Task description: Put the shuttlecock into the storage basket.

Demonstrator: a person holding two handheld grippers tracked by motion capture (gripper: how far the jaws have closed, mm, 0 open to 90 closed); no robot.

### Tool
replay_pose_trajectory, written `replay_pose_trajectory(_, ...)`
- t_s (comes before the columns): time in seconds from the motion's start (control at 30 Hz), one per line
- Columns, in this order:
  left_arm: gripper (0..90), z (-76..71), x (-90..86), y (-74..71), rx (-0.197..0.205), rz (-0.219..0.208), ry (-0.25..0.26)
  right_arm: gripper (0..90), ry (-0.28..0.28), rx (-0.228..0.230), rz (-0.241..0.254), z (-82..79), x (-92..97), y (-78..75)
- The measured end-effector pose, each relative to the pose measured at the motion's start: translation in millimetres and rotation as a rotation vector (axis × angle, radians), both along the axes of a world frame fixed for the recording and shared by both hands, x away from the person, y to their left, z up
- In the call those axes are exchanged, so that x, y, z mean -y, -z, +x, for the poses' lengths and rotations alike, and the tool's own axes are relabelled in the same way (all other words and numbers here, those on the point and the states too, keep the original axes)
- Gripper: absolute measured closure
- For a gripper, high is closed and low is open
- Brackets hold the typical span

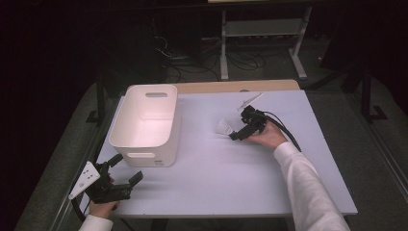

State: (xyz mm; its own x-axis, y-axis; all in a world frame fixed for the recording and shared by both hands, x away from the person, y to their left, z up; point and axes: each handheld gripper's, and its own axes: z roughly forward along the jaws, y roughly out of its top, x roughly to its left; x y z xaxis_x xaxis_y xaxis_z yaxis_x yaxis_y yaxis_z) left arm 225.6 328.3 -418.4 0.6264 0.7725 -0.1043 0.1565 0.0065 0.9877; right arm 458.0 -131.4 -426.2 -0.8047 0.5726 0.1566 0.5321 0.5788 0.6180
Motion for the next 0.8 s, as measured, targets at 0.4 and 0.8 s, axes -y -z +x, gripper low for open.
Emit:
replay_pose_trajectory(0.4,0.0,-0.4,-0.4,-0.2,0.000,0.001,-0.001,32.4,-0.077,-0.018,0.004,-0.4,-3.7,2.9)
replay_pose_trajectory(0.8,0.0,-0.4,-0.4,-0.2,-0.001,0.000,-0.001,48.6,-0.063,-0.003,-0.043,1.7,-9.5,9.7)
